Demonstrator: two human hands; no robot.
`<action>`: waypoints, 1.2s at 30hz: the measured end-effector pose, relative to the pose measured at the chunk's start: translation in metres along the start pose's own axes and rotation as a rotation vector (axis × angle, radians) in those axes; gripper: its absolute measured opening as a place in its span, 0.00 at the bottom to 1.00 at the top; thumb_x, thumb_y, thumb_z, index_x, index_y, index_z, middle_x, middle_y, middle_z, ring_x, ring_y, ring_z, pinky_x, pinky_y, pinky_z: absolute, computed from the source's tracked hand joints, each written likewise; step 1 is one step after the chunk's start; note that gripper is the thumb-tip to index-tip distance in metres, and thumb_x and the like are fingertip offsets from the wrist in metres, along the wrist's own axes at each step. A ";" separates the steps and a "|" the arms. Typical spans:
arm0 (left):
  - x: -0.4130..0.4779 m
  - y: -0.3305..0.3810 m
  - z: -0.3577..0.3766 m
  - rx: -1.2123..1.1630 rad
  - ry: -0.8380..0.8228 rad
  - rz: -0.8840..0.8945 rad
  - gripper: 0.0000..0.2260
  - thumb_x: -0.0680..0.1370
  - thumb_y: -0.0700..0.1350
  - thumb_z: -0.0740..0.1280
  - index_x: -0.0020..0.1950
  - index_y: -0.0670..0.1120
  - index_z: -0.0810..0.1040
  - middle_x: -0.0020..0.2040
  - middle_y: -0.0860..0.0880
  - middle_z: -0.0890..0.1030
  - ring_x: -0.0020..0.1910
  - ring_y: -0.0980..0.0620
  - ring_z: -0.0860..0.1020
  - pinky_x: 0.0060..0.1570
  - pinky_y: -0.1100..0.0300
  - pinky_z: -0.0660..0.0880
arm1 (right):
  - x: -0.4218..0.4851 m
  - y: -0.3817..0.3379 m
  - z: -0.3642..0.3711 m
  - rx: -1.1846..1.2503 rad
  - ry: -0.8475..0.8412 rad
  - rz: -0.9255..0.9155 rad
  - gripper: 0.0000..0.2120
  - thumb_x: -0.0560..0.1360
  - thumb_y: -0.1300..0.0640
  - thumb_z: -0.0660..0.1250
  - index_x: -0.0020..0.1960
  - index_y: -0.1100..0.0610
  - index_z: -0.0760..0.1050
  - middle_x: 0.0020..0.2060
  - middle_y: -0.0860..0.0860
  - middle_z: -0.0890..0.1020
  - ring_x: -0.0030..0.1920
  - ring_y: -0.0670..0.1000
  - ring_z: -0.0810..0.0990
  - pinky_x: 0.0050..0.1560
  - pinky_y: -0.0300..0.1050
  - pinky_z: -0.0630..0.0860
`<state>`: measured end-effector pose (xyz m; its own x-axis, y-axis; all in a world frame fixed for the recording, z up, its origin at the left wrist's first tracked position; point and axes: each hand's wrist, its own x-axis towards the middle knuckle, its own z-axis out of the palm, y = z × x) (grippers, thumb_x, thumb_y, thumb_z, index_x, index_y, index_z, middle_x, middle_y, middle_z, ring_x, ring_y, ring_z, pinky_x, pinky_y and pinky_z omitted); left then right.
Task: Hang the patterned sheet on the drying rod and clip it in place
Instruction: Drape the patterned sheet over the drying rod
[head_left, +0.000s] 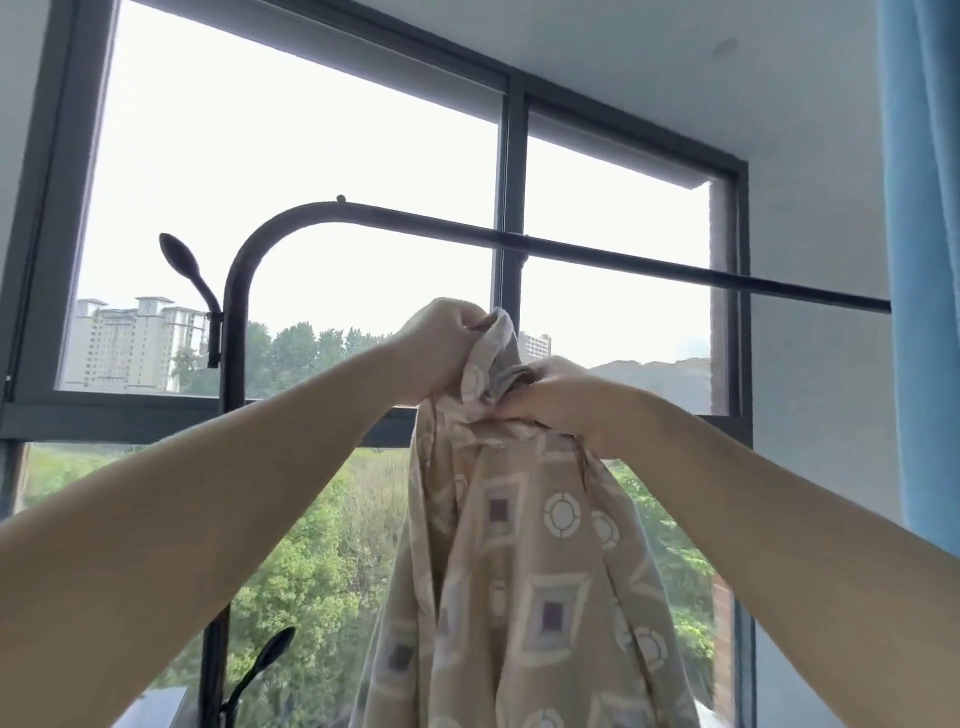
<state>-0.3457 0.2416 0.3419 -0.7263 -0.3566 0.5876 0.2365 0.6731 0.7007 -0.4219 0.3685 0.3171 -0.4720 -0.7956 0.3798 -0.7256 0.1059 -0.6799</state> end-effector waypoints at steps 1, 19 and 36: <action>-0.001 -0.002 -0.001 0.098 0.036 0.052 0.12 0.76 0.33 0.61 0.33 0.42 0.72 0.32 0.47 0.74 0.31 0.51 0.72 0.30 0.62 0.70 | 0.001 0.004 -0.005 -0.009 0.105 -0.015 0.04 0.70 0.58 0.71 0.40 0.59 0.80 0.33 0.51 0.80 0.34 0.47 0.77 0.36 0.35 0.74; -0.017 -0.082 0.014 0.062 -0.203 -0.522 0.07 0.79 0.37 0.61 0.42 0.41 0.75 0.31 0.47 0.79 0.25 0.54 0.77 0.27 0.58 0.79 | 0.021 0.020 -0.034 0.243 0.730 -0.093 0.05 0.74 0.63 0.64 0.41 0.63 0.77 0.33 0.56 0.77 0.37 0.54 0.75 0.39 0.47 0.72; 0.018 0.011 -0.041 0.066 0.693 0.197 0.07 0.74 0.39 0.60 0.44 0.45 0.78 0.38 0.46 0.78 0.38 0.46 0.76 0.31 0.60 0.69 | -0.010 0.007 -0.076 -0.265 0.995 -0.390 0.11 0.77 0.60 0.60 0.36 0.55 0.69 0.30 0.46 0.72 0.32 0.46 0.70 0.27 0.31 0.62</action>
<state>-0.3302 0.2164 0.3771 -0.0930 -0.5389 0.8372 0.2658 0.7969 0.5425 -0.4603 0.4224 0.3559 -0.2930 0.0210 0.9559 -0.9409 0.1714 -0.2921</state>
